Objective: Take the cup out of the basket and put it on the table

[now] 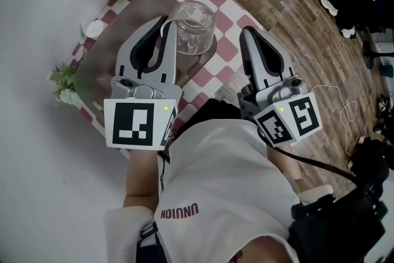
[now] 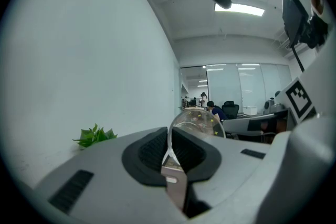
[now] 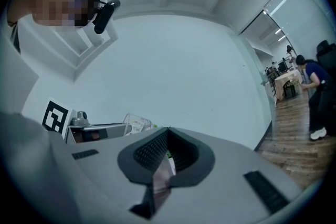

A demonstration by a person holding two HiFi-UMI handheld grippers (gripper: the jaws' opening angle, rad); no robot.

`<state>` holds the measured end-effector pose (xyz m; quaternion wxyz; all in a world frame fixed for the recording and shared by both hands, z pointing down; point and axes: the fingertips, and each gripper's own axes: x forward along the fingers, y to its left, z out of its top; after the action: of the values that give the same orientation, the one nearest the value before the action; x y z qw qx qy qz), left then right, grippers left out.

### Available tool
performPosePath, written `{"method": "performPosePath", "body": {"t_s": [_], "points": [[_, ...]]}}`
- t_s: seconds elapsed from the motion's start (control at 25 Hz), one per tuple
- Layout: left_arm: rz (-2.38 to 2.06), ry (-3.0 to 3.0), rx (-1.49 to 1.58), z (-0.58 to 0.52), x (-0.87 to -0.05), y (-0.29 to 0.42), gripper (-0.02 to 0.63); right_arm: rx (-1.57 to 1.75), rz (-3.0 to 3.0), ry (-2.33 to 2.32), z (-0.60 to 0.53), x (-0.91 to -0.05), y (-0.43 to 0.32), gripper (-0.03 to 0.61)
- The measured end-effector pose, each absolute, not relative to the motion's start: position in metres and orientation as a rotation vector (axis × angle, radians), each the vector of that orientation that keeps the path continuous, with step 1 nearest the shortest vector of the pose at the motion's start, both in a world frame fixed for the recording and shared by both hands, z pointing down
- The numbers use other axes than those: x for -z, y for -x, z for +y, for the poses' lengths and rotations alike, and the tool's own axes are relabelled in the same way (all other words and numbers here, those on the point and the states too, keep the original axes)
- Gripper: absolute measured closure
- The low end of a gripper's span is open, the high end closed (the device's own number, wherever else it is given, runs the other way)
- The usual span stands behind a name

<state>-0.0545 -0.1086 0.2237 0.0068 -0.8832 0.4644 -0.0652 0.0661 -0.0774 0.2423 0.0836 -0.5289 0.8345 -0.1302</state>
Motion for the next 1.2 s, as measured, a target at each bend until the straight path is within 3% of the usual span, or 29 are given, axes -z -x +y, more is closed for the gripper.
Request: {"method": "performPosePath", "body": {"t_s": [1.2], "points": [[1.302, 2.906, 0.198, -0.101, -0.238, -0.039, 0.580, 0.326, 2.266, 1.823, -0.076, -0.238, -0.154, 0.561]]}}
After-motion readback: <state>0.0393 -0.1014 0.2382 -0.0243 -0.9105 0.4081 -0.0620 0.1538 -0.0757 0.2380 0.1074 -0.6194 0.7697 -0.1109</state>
